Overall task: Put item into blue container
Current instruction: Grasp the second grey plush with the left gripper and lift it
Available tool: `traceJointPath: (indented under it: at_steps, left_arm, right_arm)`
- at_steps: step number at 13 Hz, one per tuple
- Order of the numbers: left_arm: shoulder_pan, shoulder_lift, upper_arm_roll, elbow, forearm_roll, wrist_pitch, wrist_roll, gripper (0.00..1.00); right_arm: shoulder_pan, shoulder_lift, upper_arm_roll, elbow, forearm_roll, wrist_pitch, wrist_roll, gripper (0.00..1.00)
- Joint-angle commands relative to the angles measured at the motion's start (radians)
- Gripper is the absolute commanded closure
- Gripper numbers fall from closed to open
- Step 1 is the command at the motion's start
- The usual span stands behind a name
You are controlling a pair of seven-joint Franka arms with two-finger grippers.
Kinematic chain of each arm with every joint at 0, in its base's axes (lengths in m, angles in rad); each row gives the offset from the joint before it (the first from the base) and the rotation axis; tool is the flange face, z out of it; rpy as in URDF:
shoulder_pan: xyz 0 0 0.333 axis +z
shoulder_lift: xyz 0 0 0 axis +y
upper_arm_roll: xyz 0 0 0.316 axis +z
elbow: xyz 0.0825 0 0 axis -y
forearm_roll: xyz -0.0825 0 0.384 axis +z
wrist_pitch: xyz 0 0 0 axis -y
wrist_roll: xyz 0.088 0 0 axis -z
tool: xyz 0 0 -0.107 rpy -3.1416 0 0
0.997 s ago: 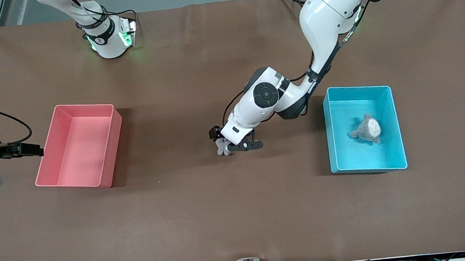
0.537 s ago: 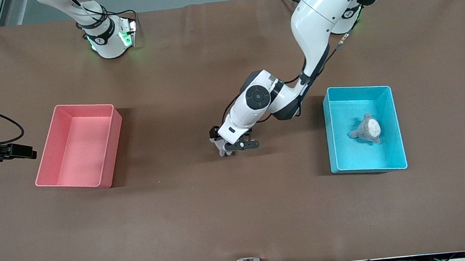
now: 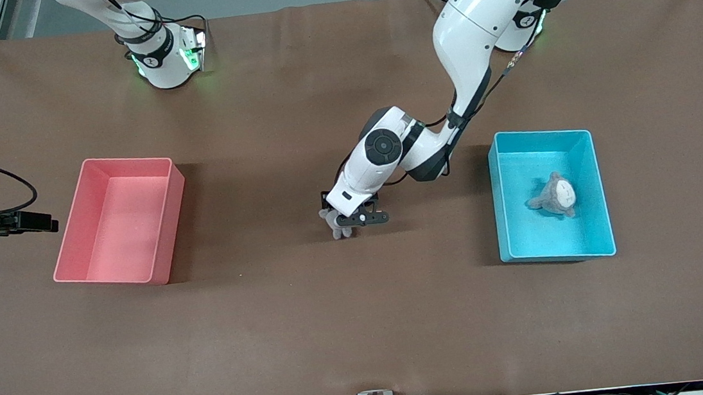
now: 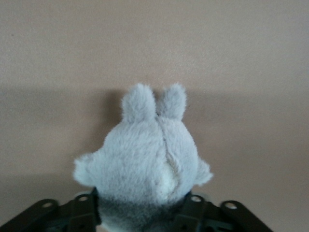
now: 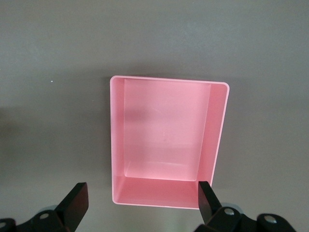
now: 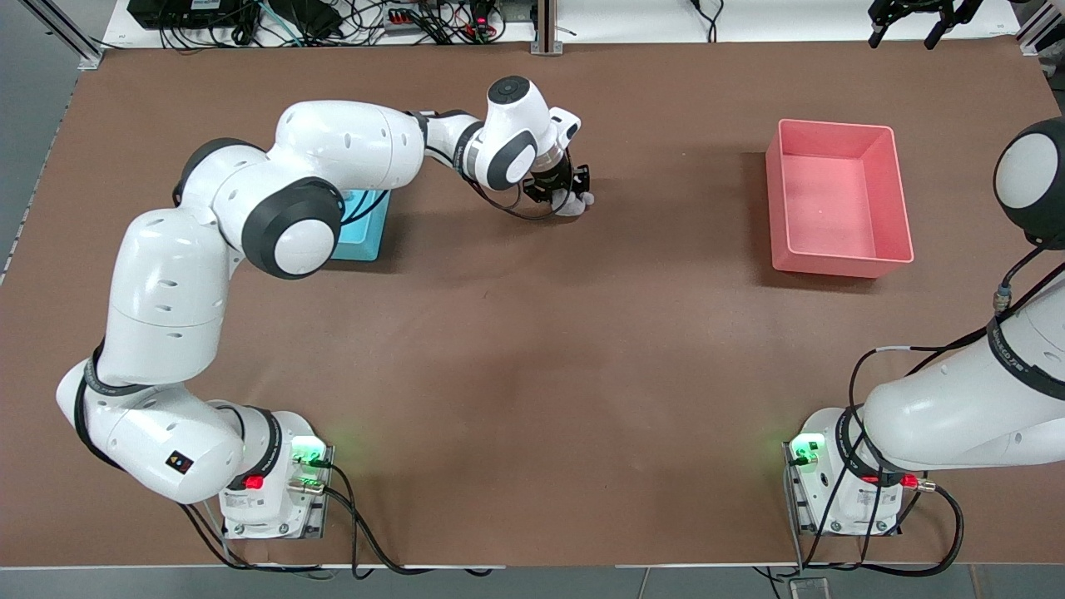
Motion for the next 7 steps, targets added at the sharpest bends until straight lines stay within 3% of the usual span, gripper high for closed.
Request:
traceJointPath:
  at_steps: [1,4,7]
  left_arm:
    - [-0.006,-0.009,0.011,0.006,-0.004,0.003,0.0,0.7]
    - [0.004,-0.036,0.015,0.005,0.059,-0.032,0.008,0.81]
    - [0.05,-0.154,0.016,0.01,0.145,-0.24,0.05,0.81]
  right_arm:
    - [-0.007,-0.011,0.009,-0.007,0.009,-0.017,0.006,0.0]
    - [-0.006,-0.044,0.009,-0.02,0.008,-0.021,0.005,0.0]
    - [0.003,-0.113,0.009,-0.06,-0.002,-0.018,0.003,0.0]
